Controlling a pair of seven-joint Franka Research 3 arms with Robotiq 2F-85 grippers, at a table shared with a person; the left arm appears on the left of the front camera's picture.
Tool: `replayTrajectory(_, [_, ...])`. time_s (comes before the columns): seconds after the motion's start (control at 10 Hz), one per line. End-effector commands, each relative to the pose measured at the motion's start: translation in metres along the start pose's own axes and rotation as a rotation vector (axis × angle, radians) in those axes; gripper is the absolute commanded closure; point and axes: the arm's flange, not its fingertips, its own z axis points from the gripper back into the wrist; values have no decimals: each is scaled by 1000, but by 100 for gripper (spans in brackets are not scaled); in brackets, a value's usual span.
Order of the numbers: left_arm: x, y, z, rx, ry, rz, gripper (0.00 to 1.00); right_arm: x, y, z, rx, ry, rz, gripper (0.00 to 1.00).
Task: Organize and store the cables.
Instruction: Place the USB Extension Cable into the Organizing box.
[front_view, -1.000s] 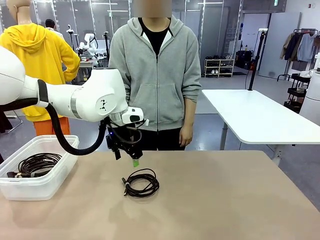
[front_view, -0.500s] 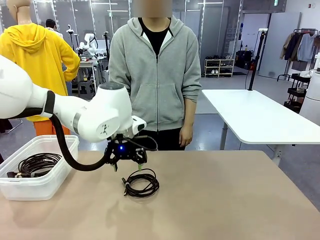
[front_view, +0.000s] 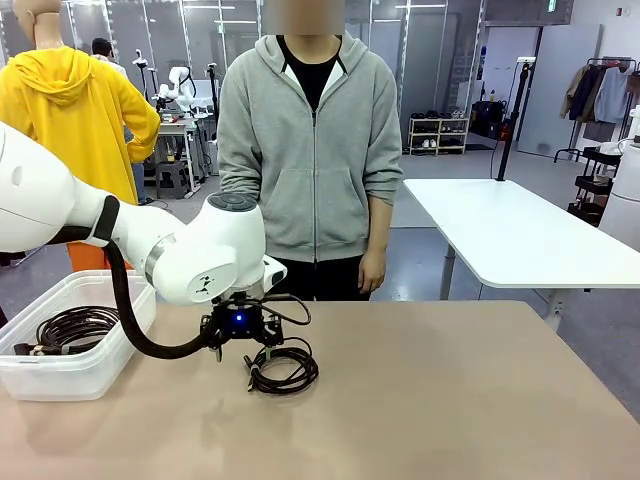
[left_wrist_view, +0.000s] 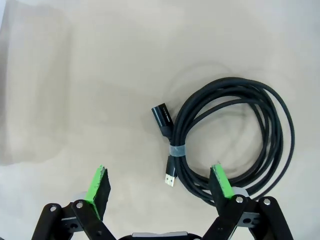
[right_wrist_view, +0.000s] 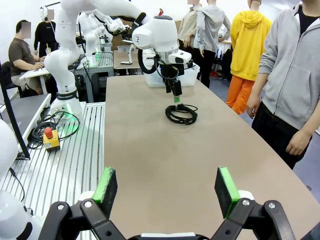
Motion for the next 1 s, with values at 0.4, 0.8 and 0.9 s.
replayTrajectory(0.4, [8,-1,-35,-103,58,-30,0,6,1,-1,-7,-6,-13,0])
replayTrajectory(0.8, [9,1,-37,-96,8,-40,59,6,1,-1,-7,-6,-13,0])
replayTrajectory(0.9, [8,0,-37,-89,13,-36,88,6,1,-1,-7,-6,-13,0])
